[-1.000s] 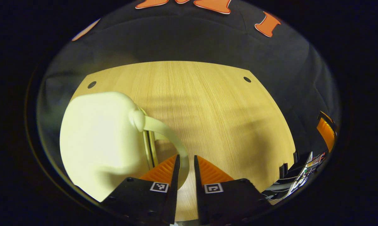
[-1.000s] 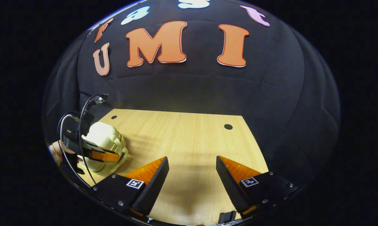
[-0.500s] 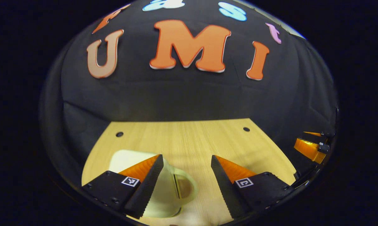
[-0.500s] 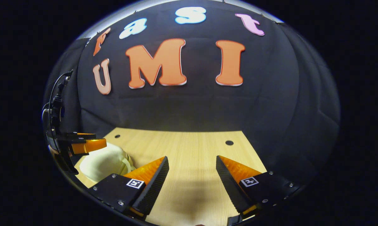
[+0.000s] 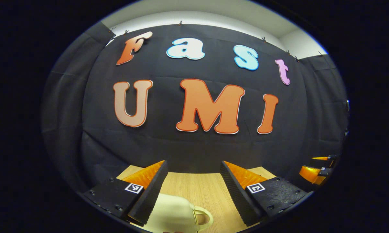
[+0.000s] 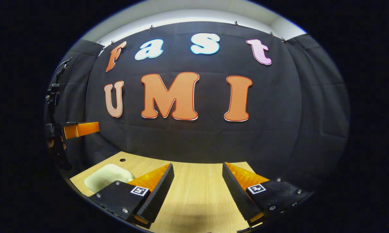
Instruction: First open the suitcase, pack the skin care products into it, and then close the suitcase.
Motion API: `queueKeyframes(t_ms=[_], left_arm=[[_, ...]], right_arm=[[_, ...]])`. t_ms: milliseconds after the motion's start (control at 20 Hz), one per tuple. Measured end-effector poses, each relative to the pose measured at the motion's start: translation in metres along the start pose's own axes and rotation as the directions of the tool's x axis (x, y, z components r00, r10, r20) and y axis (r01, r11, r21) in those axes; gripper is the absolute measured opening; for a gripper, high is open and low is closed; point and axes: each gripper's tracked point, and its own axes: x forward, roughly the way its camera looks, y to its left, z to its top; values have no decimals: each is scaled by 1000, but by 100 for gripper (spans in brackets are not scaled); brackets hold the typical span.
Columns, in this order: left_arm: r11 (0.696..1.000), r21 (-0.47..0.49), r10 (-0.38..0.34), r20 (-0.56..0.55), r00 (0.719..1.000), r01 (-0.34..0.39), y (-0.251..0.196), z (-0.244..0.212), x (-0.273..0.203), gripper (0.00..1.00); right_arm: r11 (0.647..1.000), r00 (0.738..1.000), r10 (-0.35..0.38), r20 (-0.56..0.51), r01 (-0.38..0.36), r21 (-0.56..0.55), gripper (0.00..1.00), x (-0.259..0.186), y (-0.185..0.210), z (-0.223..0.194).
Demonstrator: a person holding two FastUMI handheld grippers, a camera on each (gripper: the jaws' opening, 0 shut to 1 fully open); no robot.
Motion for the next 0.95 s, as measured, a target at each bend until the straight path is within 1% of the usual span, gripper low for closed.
queueKeyframes(t_ms=[50, 100, 150, 200, 300, 350, 450, 500, 600, 750, 950], left_arm=[[1000, -1, 28, 43, 999, -27, 12, 16, -11, 100], [999, 10, 33, 74, 997, -34, 19, 22, -22, 100], [999, 23, 33, 87, 996, -35, 22, 22, -24, 96], [999, 36, 20, 85, 996, -23, 22, 18, -28, 94], [999, 46, 3, 56, 998, -5, 21, 7, -30, 94], [999, 50, -1, 50, 999, -1, 24, 8, -31, 97], [998, 58, 2, 35, 999, -4, 27, 4, -34, 97], [998, 64, -8, 27, 1000, 7, 25, 2, -34, 97], [997, 70, -30, 10, 1000, 29, 25, -2, -38, 97], [998, 69, -12, 12, 1000, 11, 25, 0, -38, 97], [999, 52, 7, 43, 999, -9, 21, 5, -33, 97]], right_arm=[[1000, 1000, -4, 6, 4, -17, 95, -3, 5, 0], [999, 1000, -8, 11, 8, -33, 95, -5, 8, 0], [999, 1000, -13, 14, 13, -43, 95, -7, 11, -3], [999, 1000, -13, 10, 13, -48, 95, -8, 15, -7], [999, 1000, -10, 5, 10, -45, 95, -14, 22, -14], [999, 1000, -10, 7, 10, -40, 95, -18, 24, -17], [999, 1000, -2, 9, 3, -33, 96, -22, 30, -21], [1000, 1000, -1, 5, 1, -31, 96, -23, 32, -24], [1000, 1000, -13, -3, 13, -24, 96, -24, 27, -28], [1000, 1000, -20, -3, 20, 2, 96, -26, 18, -25], [1000, 1000, -9, 26, 8, 10, 96, -25, 1, -15]])
